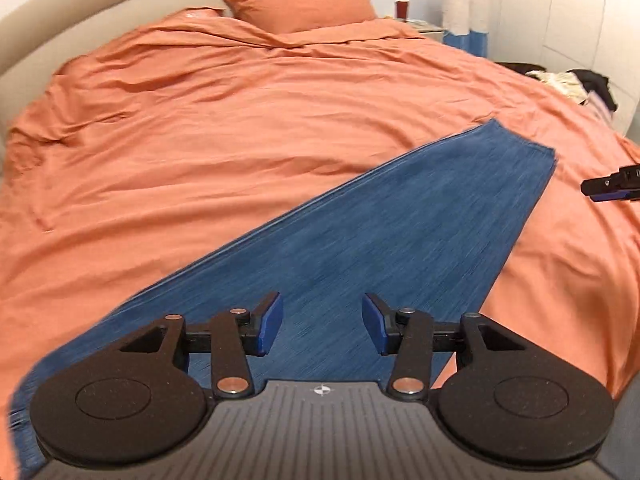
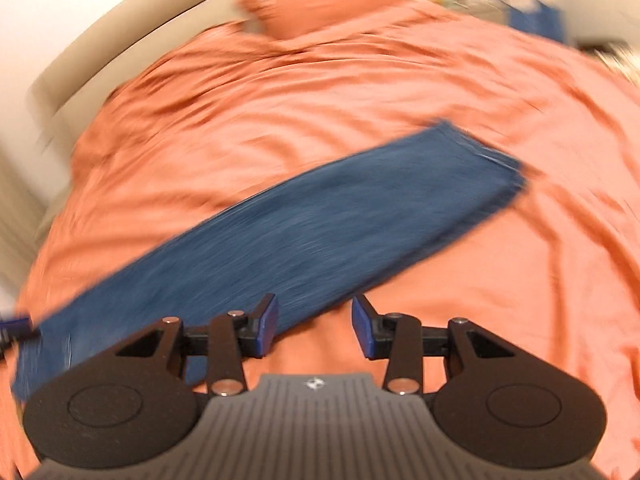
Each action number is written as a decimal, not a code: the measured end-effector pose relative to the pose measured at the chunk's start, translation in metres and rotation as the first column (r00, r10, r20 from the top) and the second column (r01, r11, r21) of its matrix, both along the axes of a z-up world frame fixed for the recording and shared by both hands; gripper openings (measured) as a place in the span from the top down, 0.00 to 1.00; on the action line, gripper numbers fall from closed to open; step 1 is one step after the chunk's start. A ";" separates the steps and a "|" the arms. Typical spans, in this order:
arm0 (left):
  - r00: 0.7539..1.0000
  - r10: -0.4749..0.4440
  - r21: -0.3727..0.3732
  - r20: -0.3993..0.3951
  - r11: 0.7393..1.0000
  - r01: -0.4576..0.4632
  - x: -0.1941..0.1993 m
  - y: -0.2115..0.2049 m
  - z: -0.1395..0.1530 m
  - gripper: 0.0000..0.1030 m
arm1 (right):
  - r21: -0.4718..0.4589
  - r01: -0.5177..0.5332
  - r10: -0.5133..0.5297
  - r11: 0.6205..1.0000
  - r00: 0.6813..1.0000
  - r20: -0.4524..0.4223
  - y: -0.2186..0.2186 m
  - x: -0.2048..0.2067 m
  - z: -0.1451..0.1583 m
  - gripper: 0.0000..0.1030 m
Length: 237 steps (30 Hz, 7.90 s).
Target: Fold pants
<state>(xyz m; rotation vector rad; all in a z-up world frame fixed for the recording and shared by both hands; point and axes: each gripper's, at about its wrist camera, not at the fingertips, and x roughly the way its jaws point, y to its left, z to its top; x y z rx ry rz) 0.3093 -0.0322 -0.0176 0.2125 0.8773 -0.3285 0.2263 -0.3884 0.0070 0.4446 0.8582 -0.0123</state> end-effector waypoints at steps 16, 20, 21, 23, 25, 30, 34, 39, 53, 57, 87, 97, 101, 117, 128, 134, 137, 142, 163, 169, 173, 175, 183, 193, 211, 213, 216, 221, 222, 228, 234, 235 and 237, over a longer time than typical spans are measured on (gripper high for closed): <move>0.997 -0.028 -0.077 -0.076 0.997 0.023 0.114 -0.088 -0.082 0.48 | 0.352 0.402 -0.386 0.845 0.915 -0.117 -0.179 0.089 -0.103 0.56; 0.995 -0.034 -0.116 -0.093 0.993 0.023 0.132 -0.092 -0.090 0.52 | 0.418 0.417 -0.397 0.807 0.907 -0.137 -0.191 0.103 -0.132 0.58; 0.995 -0.041 -0.117 -0.089 0.993 0.030 0.136 -0.095 -0.092 0.52 | 0.431 0.411 -0.397 0.804 0.909 -0.126 -0.194 0.106 -0.137 0.61; 0.995 -0.064 -0.117 -0.082 0.992 0.054 0.142 -0.103 -0.096 0.53 | 0.439 0.397 -0.393 0.806 0.913 -0.103 -0.198 0.109 -0.141 0.70; 0.994 -0.081 -0.104 -0.073 0.992 0.073 0.151 -0.114 -0.101 0.54 | 0.419 0.391 -0.400 0.820 0.914 -0.072 -0.202 0.108 -0.139 0.87; 0.996 -0.069 -0.051 -0.054 0.997 0.066 0.179 -0.145 -0.114 0.63 | 0.291 0.322 -0.337 0.901 0.941 0.001 -0.194 0.114 -0.125 0.94; 0.997 -0.061 0.000 -0.044 0.998 0.061 0.199 -0.163 -0.127 0.67 | 0.241 0.299 -0.309 0.923 0.951 0.008 -0.191 0.118 -0.120 0.94; 0.997 -0.057 0.066 -0.049 0.996 0.060 0.210 -0.179 -0.141 0.69 | 0.202 0.275 -0.282 0.940 0.960 0.006 -0.189 0.122 -0.120 0.94; 0.967 -0.242 0.128 -0.084 0.960 0.251 0.113 -0.201 -0.115 0.81 | 0.095 0.246 -0.248 0.965 0.969 0.011 -0.176 0.130 -0.089 0.96; 0.959 -0.249 0.055 -0.131 0.965 0.258 0.085 -0.199 -0.119 0.89 | 0.046 0.218 -0.220 0.975 0.975 0.043 -0.165 0.131 -0.064 0.96; 0.984 0.175 -0.221 0.020 0.961 -0.166 -0.060 0.054 0.007 0.84 | -0.145 -0.357 0.385 0.923 0.872 0.303 0.205 0.069 0.078 0.96; 0.963 0.253 -0.327 -0.095 0.906 -0.270 -0.088 0.108 -0.035 0.74 | -0.194 -0.557 0.558 0.807 0.828 -0.056 0.309 0.010 -0.092 0.94; 0.958 0.256 -0.385 -0.125 0.878 -0.285 -0.084 0.114 -0.042 0.59 | -0.144 -0.552 0.551 0.821 0.833 -0.051 0.306 0.010 -0.092 0.83; 0.917 0.305 -0.606 -0.259 0.688 -0.400 0.016 0.120 -0.095 0.47 | -0.234 -0.466 0.474 0.853 0.880 -0.024 0.220 0.060 -0.046 0.49; 0.910 0.320 -0.562 -0.262 0.716 -0.414 0.061 0.106 -0.126 0.89 | -0.306 -0.358 0.372 0.882 0.928 -0.012 0.132 0.091 -0.053 0.60; 0.965 0.261 -0.558 -0.038 0.795 -0.237 0.049 0.089 -0.073 0.95 | -0.335 -0.334 0.354 0.881 0.935 -0.001 0.113 0.104 -0.054 0.93; 0.966 0.260 -0.499 -0.002 0.837 -0.226 0.054 0.083 -0.053 0.95 | -0.323 -0.331 0.359 0.887 0.933 0.028 0.113 0.110 -0.048 0.98; 0.957 0.277 -0.371 -0.084 0.883 -0.288 0.070 0.085 -0.079 0.95 | -0.318 -0.347 0.378 0.882 0.925 0.039 0.127 0.135 -0.048 1.00; 0.952 0.292 -0.299 -0.086 0.904 -0.305 0.066 0.086 -0.094 0.83 | -0.289 -0.407 0.399 0.867 0.913 -0.091 0.155 0.209 -0.092 1.00; 0.971 0.230 -0.306 -0.071 0.921 -0.240 0.023 0.069 -0.068 0.83 | -0.307 -0.496 0.497 0.812 0.864 -0.079 0.139 0.135 -0.063 1.00; 0.979 0.197 -0.273 -0.057 0.940 -0.205 -0.005 0.052 -0.064 0.83 | -0.342 -0.526 0.538 0.778 0.840 -0.068 0.131 0.087 -0.061 1.00; 0.981 0.180 -0.255 -0.068 0.948 -0.191 -0.015 0.044 -0.068 0.84 | -0.348 -0.530 0.540 0.774 0.838 -0.075 0.128 0.071 -0.066 1.00; 0.971 0.209 -0.167 -0.118 0.959 -0.227 -0.025 0.039 -0.101 0.85 | -0.390 -0.567 0.556 0.725 0.817 -0.154 0.134 0.059 -0.105 1.00; 0.943 0.313 -0.211 -0.111 0.920 -0.330 -0.031 0.044 -0.101 0.76 | -0.455 -0.602 0.577 0.656 0.789 -0.211 0.149 0.062 -0.113 1.00; 0.853 0.519 -0.288 0.057 0.827 -0.483 -0.124 0.171 0.012 0.55 | -0.615 -0.671 0.732 0.414 0.647 -0.212 0.270 0.008 -0.039 0.79; 0.838 0.544 -0.281 0.051 0.813 -0.511 -0.132 0.201 0.021 0.54 | -0.630 -0.680 0.757 0.376 0.617 -0.214 0.292 0.006 -0.036 0.76; 0.805 0.591 -0.221 0.054 0.793 -0.568 -0.141 0.244 0.031 0.52 | -0.655 -0.684 0.781 0.321 0.582 -0.225 0.321 0.005 -0.036 0.75; 0.765 0.642 -0.168 0.038 0.759 -0.629 -0.153 0.308 0.031 0.47 | -0.624 -0.707 0.803 0.334 0.560 -0.204 0.354 0.011 -0.035 0.74; 0.756 0.655 -0.190 0.004 0.743 -0.642 -0.156 0.320 0.027 0.45 | -0.605 -0.718 0.812 0.344 0.551 -0.193 0.359 0.014 -0.034 0.73; 0.679 0.720 -0.324 -0.147 0.613 -0.720 -0.185 0.374 -0.008 0.39 | -0.534 -0.742 0.807 0.405 0.565 -0.173 0.390 0.027 -0.040 0.72; 0.574 0.761 -0.524 -0.303 0.370 -0.767 -0.219 0.413 -0.054 0.31 | -0.488 -0.764 0.797 0.423 0.570 -0.202 0.409 0.042 -0.062 0.72; 0.561 0.763 -0.549 -0.322 0.332 -0.767 -0.222 0.418 -0.062 0.31 | -0.486 -0.768 0.796 0.417 0.567 -0.211 0.410 0.043 -0.066 0.72; 0.547 0.755 -0.602 -0.361 0.259 -0.755 -0.224 0.425 -0.077 0.30 | -0.485 -0.778 0.798 0.401 0.556 -0.234 0.414 0.044 -0.072 0.73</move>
